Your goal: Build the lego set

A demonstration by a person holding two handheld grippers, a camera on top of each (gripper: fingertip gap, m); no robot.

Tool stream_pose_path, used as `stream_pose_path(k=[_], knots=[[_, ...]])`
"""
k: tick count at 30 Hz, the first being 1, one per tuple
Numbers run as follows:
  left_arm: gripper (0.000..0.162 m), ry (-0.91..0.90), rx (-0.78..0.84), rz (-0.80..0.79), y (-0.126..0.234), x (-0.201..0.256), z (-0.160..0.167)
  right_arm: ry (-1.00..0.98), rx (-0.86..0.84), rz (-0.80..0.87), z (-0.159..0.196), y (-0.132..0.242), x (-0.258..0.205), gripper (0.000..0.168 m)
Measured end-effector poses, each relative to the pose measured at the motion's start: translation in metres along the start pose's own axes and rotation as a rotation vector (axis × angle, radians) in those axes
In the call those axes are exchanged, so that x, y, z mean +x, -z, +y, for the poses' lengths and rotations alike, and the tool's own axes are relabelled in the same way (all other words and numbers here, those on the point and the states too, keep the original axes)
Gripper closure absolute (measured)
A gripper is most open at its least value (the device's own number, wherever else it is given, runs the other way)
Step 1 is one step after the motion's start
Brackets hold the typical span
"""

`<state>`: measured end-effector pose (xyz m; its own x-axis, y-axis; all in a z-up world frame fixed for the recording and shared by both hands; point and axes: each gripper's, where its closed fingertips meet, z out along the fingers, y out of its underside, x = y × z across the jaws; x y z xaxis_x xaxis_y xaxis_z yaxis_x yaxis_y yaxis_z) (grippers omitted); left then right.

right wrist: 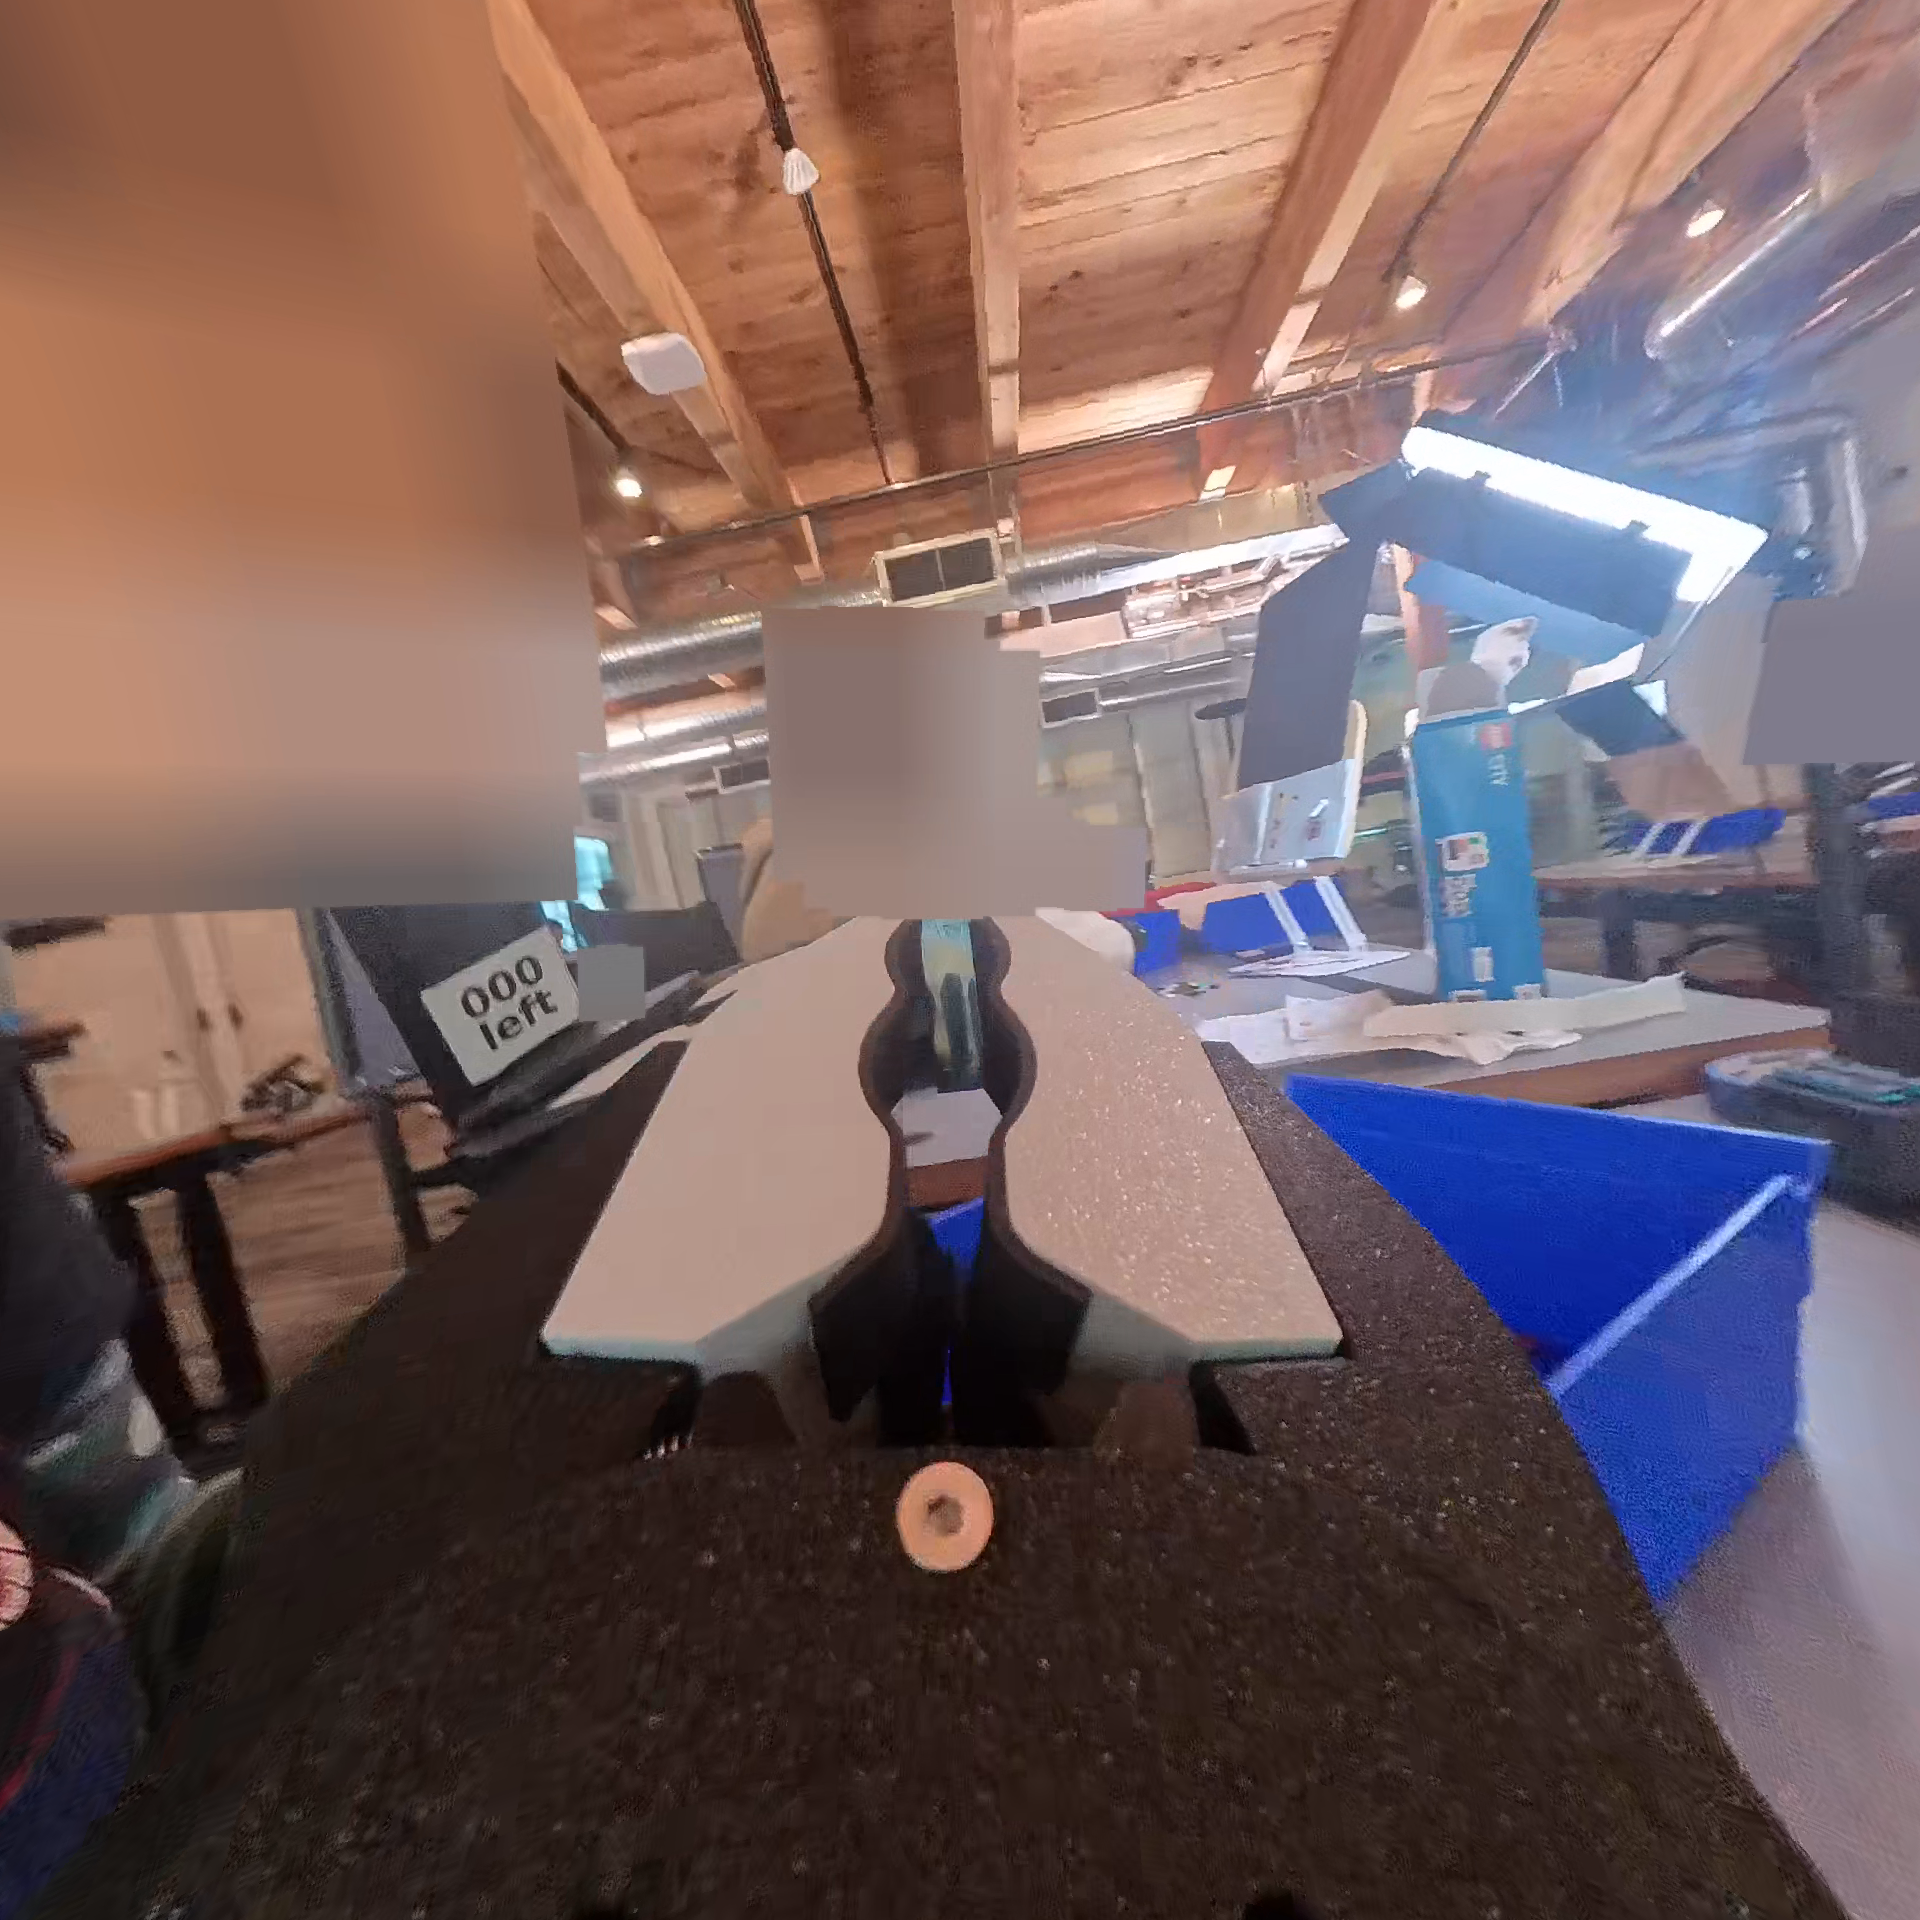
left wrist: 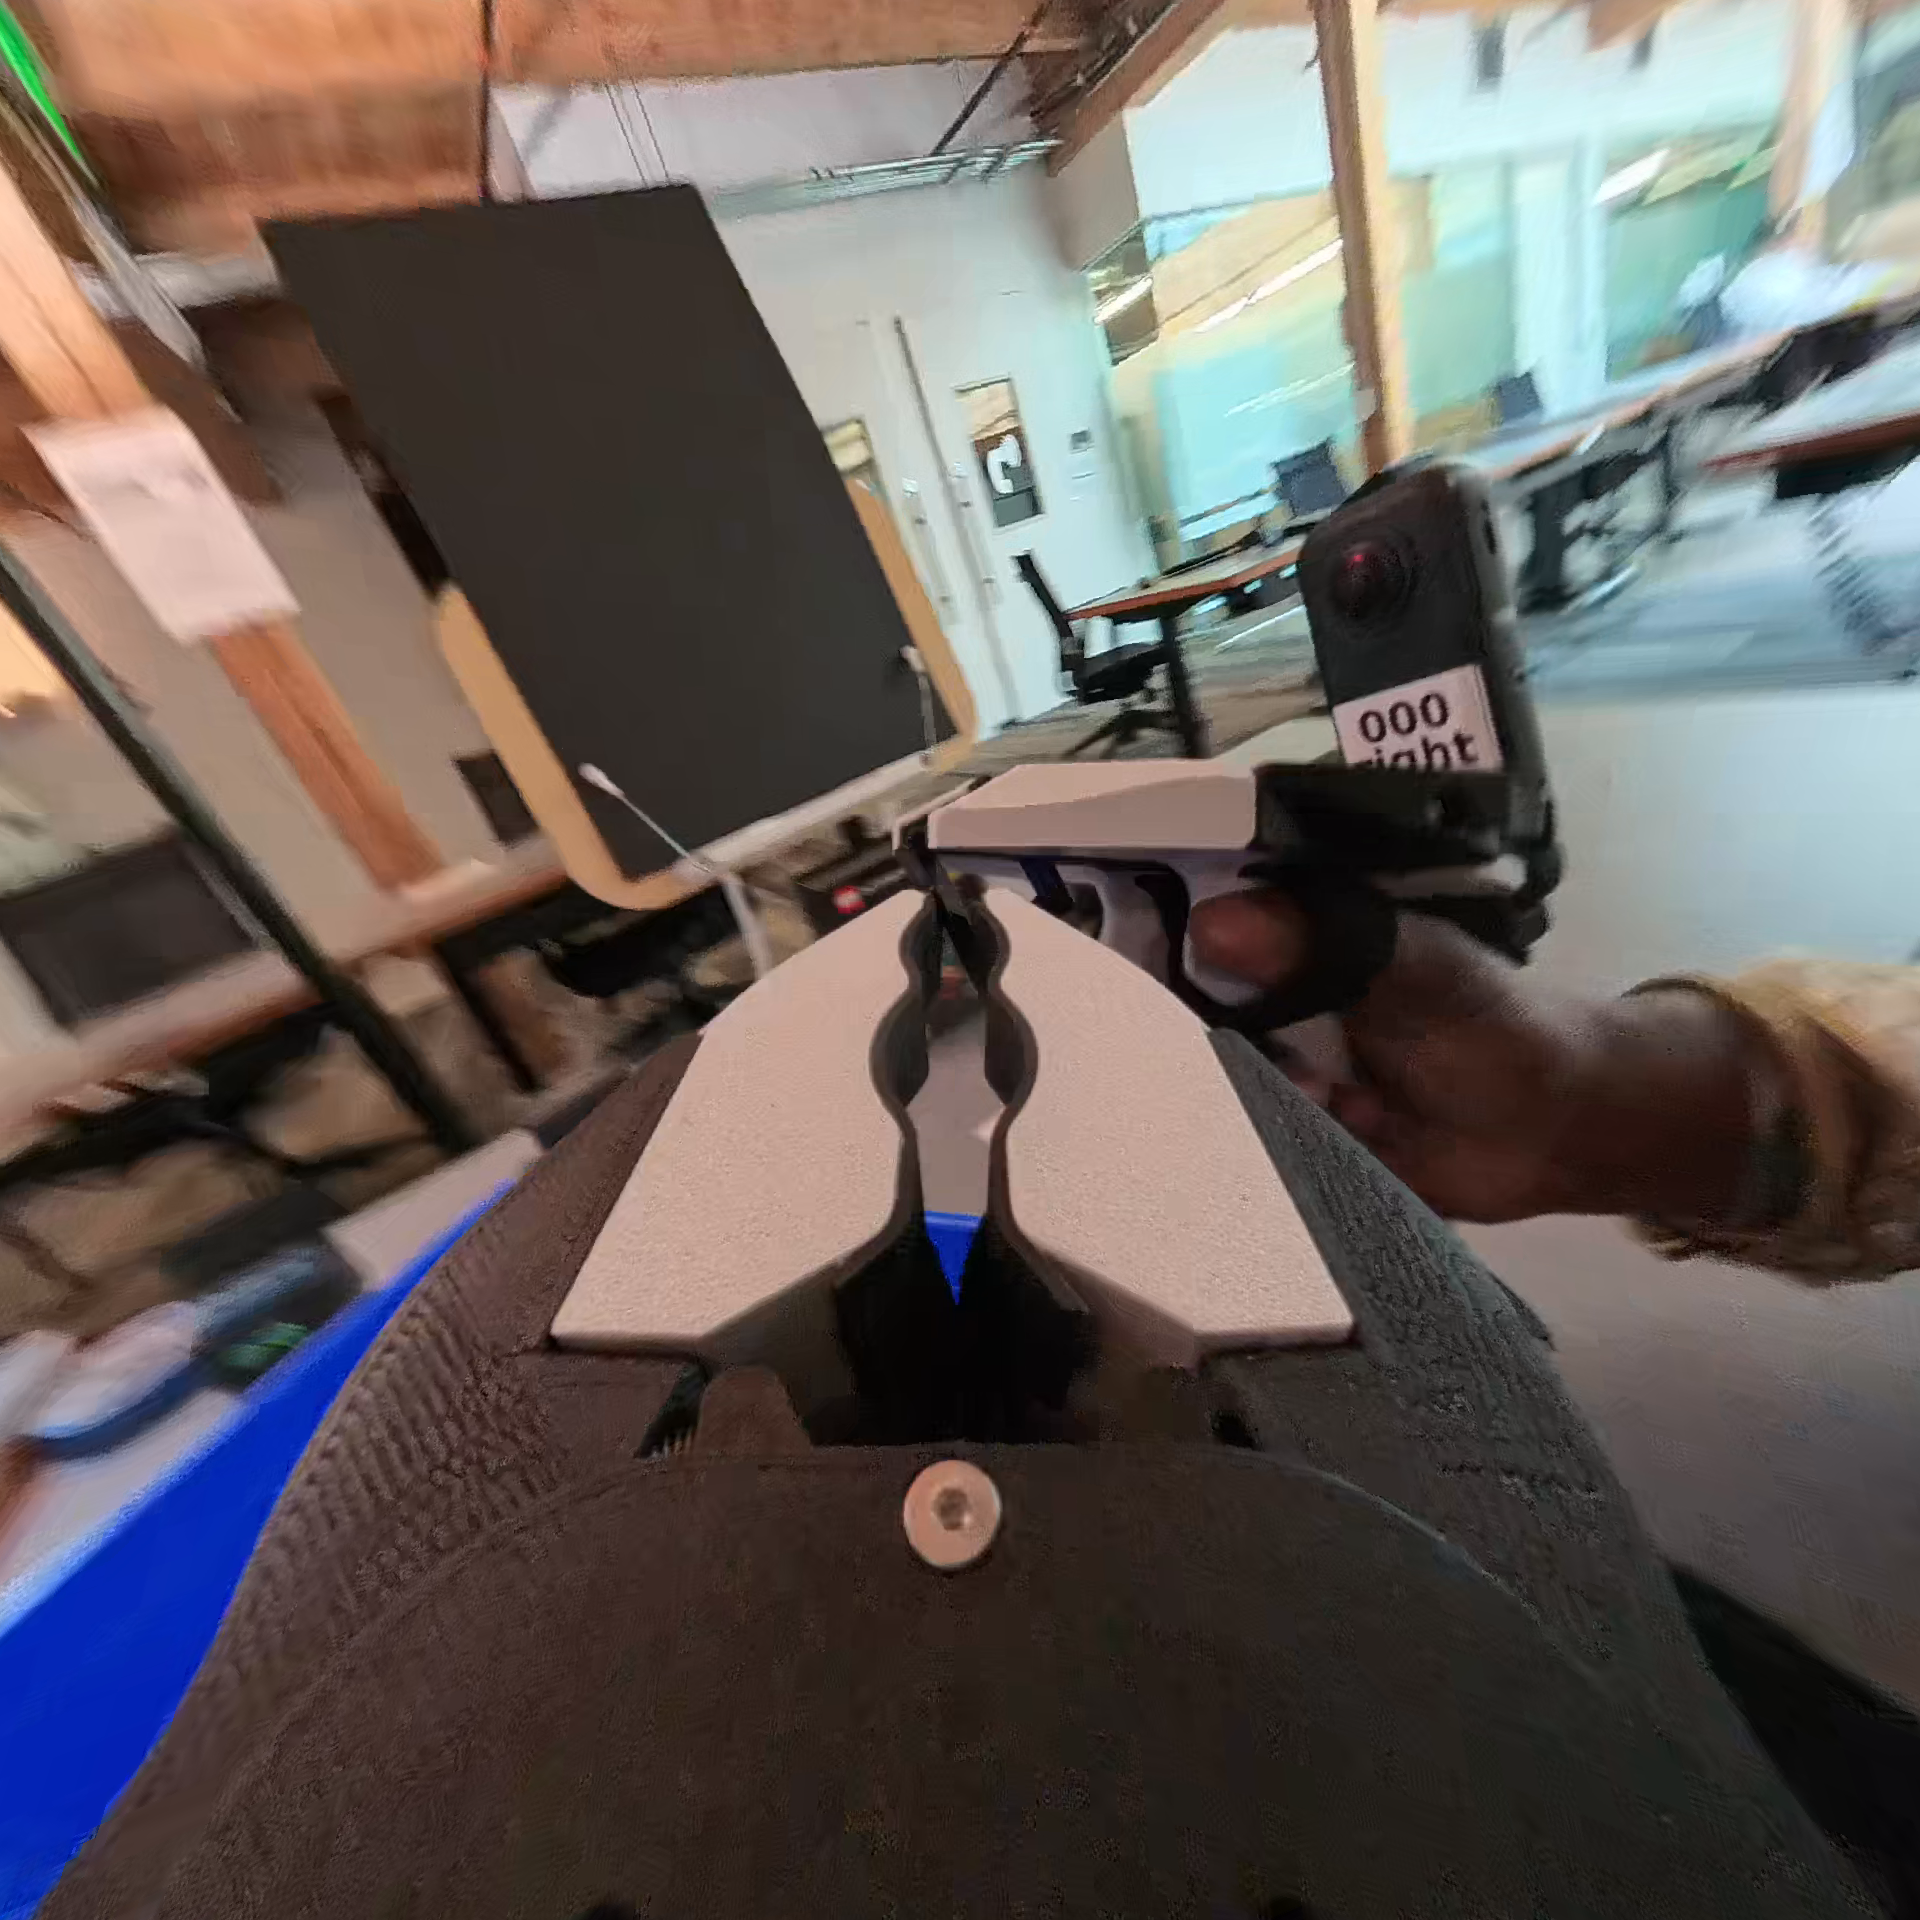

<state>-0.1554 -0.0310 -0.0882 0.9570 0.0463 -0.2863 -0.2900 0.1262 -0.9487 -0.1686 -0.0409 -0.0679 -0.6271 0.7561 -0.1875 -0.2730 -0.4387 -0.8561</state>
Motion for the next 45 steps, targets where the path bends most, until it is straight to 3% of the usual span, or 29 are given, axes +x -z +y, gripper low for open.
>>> stream_pose_path(k=[3,7,10,13,17,19,23,25,28,33,37,41,43,45], knots=[[0.156,-0.24,-0.003,-0.071,0.001,0.0,-0.005,-0.208,0.058,-0.033,0.0,0.0,-0.001,0.159],[0.157,-0.401,0.005,-0.105,0.003,0.002,-0.006,-0.439,0.094,-0.055,0.005,0.002,0.0,0.158],[0.161,-0.542,0.026,-0.01,0.0,0.028,-0.003,-0.663,0.106,-0.03,0.016,0.002,0.013,0.16],[0.161,-0.556,0.006,-0.081,-0.006,0.025,0.001,-0.719,0.081,-0.013,0.026,0.0,0.019,0.16],[0.16,-0.353,-0.018,-0.113,0.005,-0.007,0.005,-0.655,0.055,0.033,0.024,0.006,0.031,0.16],[0.16,-0.238,-0.203,-0.135,0.011,-0.032,0.031,-0.614,0.032,0.057,0.023,0.009,0.037,0.16],[0.16,0.066,-0.79,-0.109,0.041,-0.06,0.122,-0.446,-0.025,0.108,0.017,0.02,0.039,0.16],[0.151,0.135,-0.938,-0.069,0.048,-0.054,0.144,-0.402,-0.056,0.138,0.017,0.027,0.04,0.16],[0.126,0.104,-1.011,-0.087,0.045,-0.054,0.153,-0.379,-0.087,0.172,0.018,0.039,0.041,0.16],[0.113,0.039,-0.935,-0.097,0.036,-0.055,0.139,-0.393,-0.076,0.206,0.015,0.053,0.047,0.159],[0.11,-0.085,-0.534,0.088,0.006,-0.015,0.084,-0.524,-0.026,0.152,0.015,0.057,0.042,0.16],[0.11,-0.053,-0.201,0.18,-0.016,0.029,0.037,-0.695,0.018,0.065,0.014,0.06,0.031,0.16],[0.115,0.0,-0.147,0.157,-0.023,0.033,0.032,-0.729,0.037,0.037,0.012,0.063,0.026,0.16],[0.122,0.21,-0.159,0.204,-0.029,0.044,0.034,-0.691,0.044,0.006,0.007,0.065,0.019,0.16]])
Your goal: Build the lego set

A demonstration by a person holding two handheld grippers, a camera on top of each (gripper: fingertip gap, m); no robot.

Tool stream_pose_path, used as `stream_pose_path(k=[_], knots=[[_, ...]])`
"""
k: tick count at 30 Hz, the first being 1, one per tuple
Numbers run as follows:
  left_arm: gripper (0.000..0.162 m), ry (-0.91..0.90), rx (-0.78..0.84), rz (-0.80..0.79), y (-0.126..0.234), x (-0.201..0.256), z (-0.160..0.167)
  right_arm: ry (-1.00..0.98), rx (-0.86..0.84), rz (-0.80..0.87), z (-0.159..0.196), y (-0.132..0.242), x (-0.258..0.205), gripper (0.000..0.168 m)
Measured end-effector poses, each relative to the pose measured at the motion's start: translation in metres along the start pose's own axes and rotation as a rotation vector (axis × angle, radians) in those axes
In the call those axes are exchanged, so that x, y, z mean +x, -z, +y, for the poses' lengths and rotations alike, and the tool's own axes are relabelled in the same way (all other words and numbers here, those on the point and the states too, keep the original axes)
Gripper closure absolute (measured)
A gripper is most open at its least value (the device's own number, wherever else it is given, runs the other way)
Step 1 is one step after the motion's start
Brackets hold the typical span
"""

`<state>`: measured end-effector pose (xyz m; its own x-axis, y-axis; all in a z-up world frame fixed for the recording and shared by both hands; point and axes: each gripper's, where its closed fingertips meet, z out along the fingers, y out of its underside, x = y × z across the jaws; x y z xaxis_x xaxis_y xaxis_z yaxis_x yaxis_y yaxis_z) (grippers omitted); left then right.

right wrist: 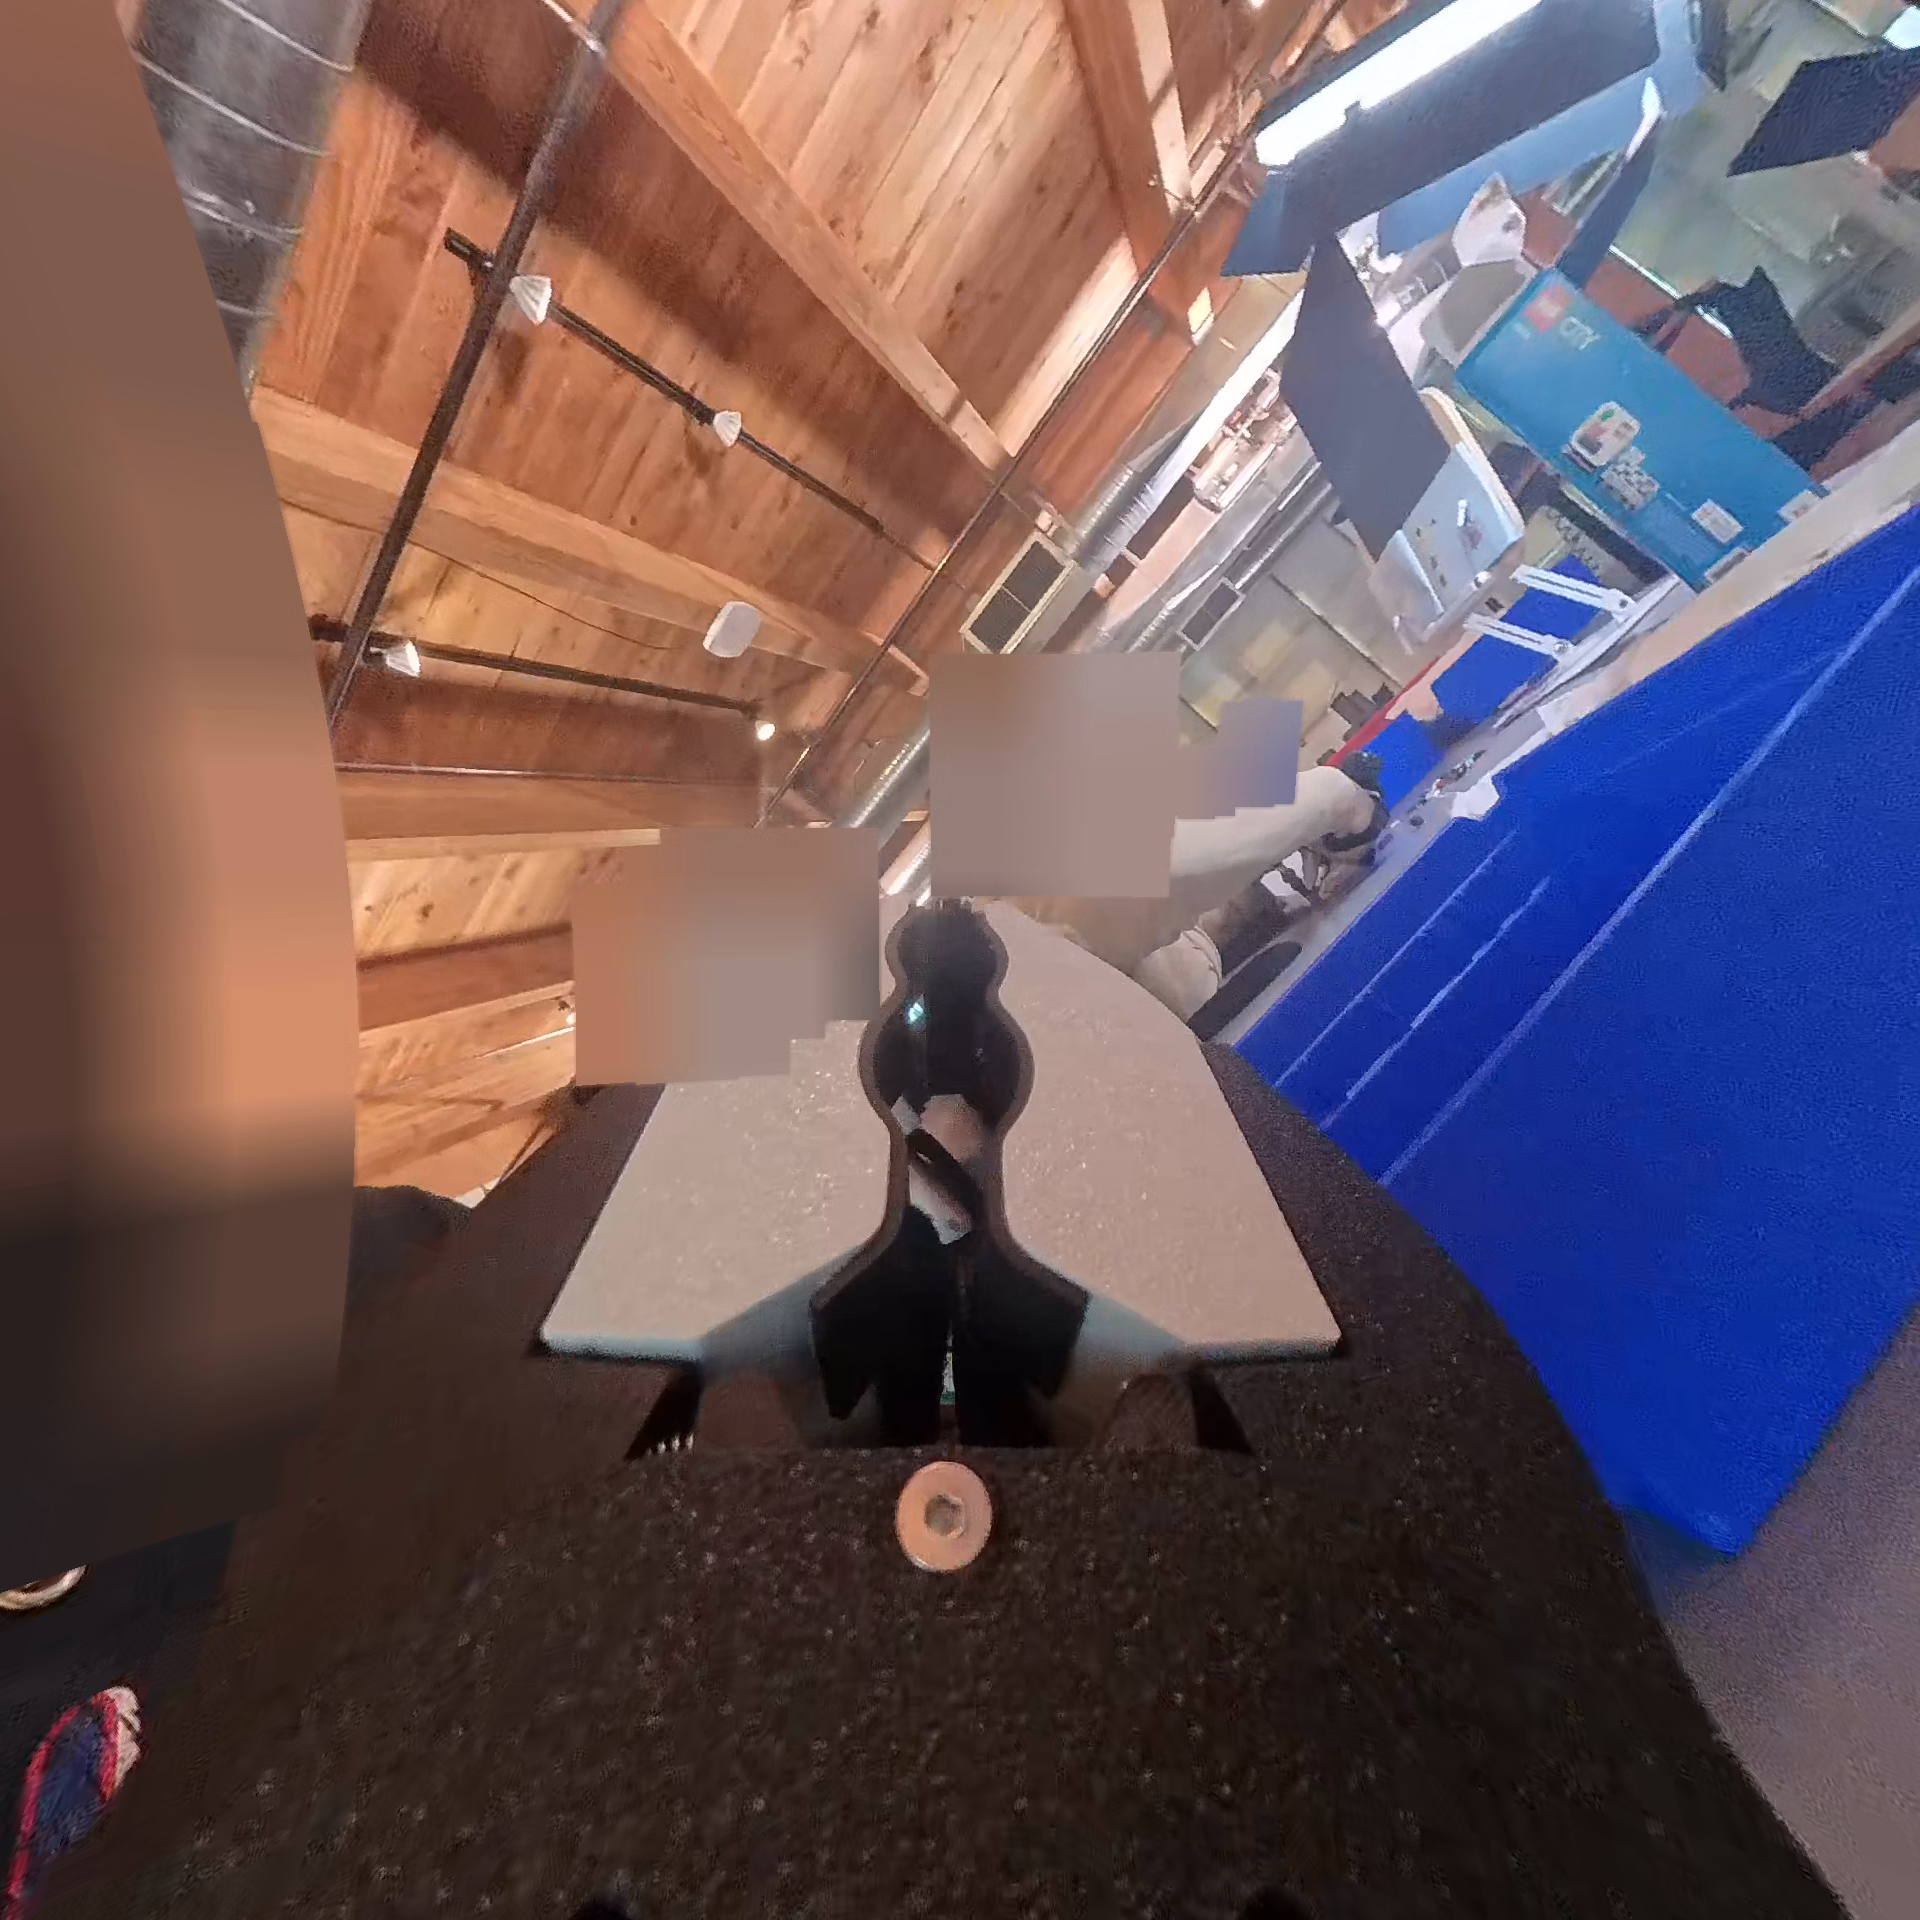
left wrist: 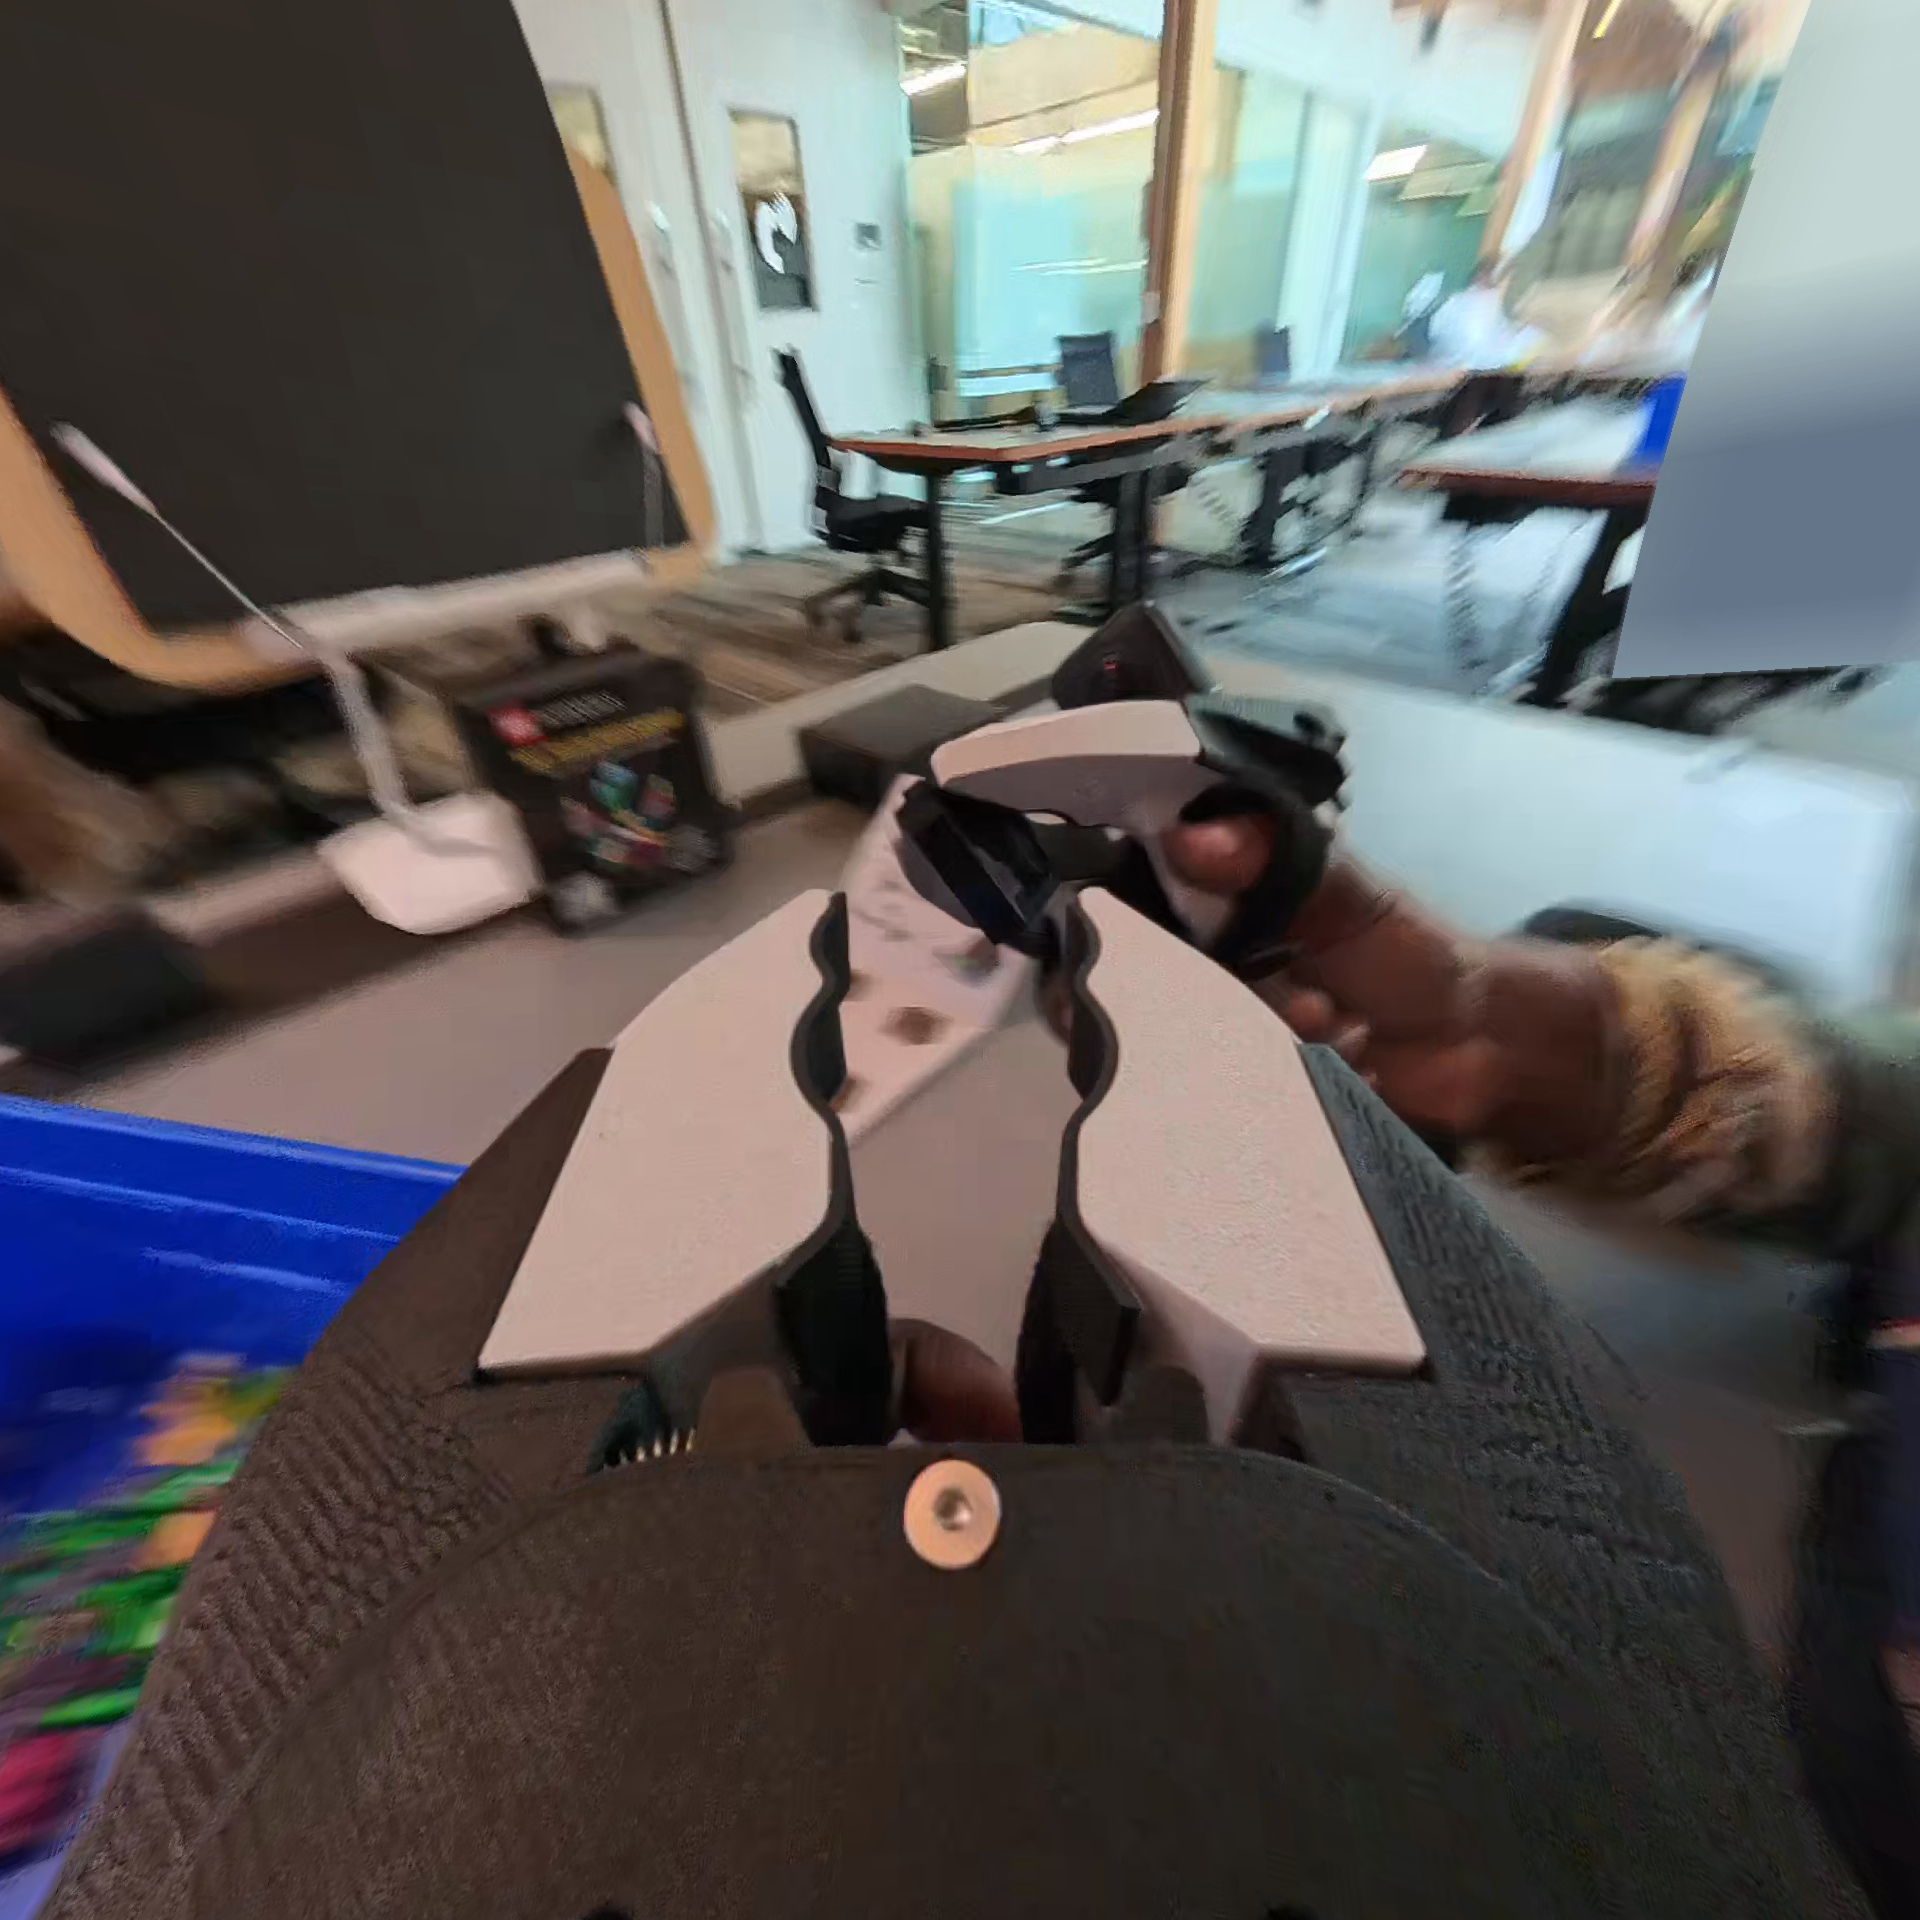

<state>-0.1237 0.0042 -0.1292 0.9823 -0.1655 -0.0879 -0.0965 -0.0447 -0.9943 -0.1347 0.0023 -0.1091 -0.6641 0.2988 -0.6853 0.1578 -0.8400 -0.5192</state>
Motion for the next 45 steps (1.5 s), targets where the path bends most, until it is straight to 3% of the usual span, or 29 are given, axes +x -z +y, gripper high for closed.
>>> stream_pose_path(k=[3,5,6,11,14,20,22,23,27,31,34,38,45], knots=[[0.132,0.358,0.042,0.211,-0.006,0.021,-0.003,0.101,-0.019,-0.012,0.001,0.003,-0.011,0.16],[0.143,0.424,0.074,0.278,-0.007,0.03,-0.006,0.129,-0.034,-0.016,0.002,0.006,-0.015,0.16],[0.15,0.402,0.074,0.275,-0.008,0.032,-0.005,0.136,-0.034,-0.027,0.002,0.008,-0.019,0.16],[0.154,0.294,0.097,0.308,-0.009,0.048,-0.01,0.208,-0.096,-0.076,0.005,0.019,-0.038,0.155],[0.154,0.276,0.111,0.336,-0.008,0.053,-0.01,0.372,-0.194,0.011,0.001,0.034,-0.039,0.134],[0.153,0.242,0.066,0.405,-0.01,0.067,-0.005,0.602,-0.495,0.055,0.004,0.054,-0.05,0.138],[0.154,0.23,0.062,0.426,-0.012,0.072,-0.005,0.654,-0.586,0.053,0.011,0.058,-0.05,0.147],[0.154,0.224,0.06,0.439,-0.012,0.075,-0.005,0.683,-0.61,0.05,0.013,0.061,-0.049,0.16],[0.153,0.139,0.032,0.434,-0.017,0.081,-0.001,0.78,-0.613,0.059,0.013,0.074,-0.049,0.16],[0.126,-0.002,-0.064,0.285,-0.028,0.068,0.02,0.855,-0.52,0.216,-0.007,0.099,-0.033,0.16],[0.114,-0.019,-0.16,0.278,-0.033,0.072,0.037,0.894,-0.528,0.472,-0.017,0.13,0.001,0.16],[0.113,-0.022,-0.189,0.27,-0.044,0.078,0.056,0.852,-0.538,0.817,-0.018,0.167,0.042,0.16],[0.113,-0.106,-0.236,0.219,-0.056,0.082,0.077,0.795,-0.48,1.12,-0.006,0.19,0.071,0.16]])
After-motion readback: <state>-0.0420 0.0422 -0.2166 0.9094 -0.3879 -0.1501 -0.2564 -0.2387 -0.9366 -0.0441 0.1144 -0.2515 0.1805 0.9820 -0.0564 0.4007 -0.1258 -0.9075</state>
